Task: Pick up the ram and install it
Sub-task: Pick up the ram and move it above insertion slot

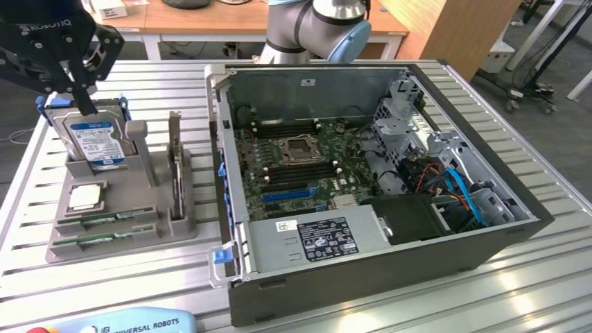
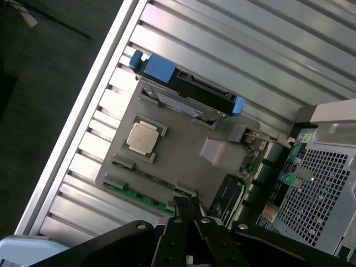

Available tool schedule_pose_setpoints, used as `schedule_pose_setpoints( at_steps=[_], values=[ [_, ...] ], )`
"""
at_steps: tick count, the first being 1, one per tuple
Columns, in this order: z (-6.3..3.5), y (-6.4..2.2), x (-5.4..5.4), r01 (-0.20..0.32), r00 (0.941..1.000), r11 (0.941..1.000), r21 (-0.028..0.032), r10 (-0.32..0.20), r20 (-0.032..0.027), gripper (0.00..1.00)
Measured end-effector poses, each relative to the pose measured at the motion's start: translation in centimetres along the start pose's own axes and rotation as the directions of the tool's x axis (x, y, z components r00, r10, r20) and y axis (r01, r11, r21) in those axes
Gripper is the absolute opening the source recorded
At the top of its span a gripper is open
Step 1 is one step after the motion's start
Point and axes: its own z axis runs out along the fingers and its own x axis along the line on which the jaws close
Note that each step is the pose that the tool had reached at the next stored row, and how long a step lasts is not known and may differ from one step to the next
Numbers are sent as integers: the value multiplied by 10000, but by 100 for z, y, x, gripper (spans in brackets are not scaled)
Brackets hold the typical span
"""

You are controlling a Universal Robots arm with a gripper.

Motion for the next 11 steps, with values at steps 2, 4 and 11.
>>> schedule_pose_setpoints(
  at_steps=[2, 4, 11],
  values=[
    [1, 0, 0, 370, 9993, 9993, -9, -370, -16, 10],
    [1, 0, 0, 728, 9973, 9973, -18, -728, -32, 10],
    [3, 0, 0, 1988, 9800, 9800, -55, -1989, -85, 10]
  ],
)
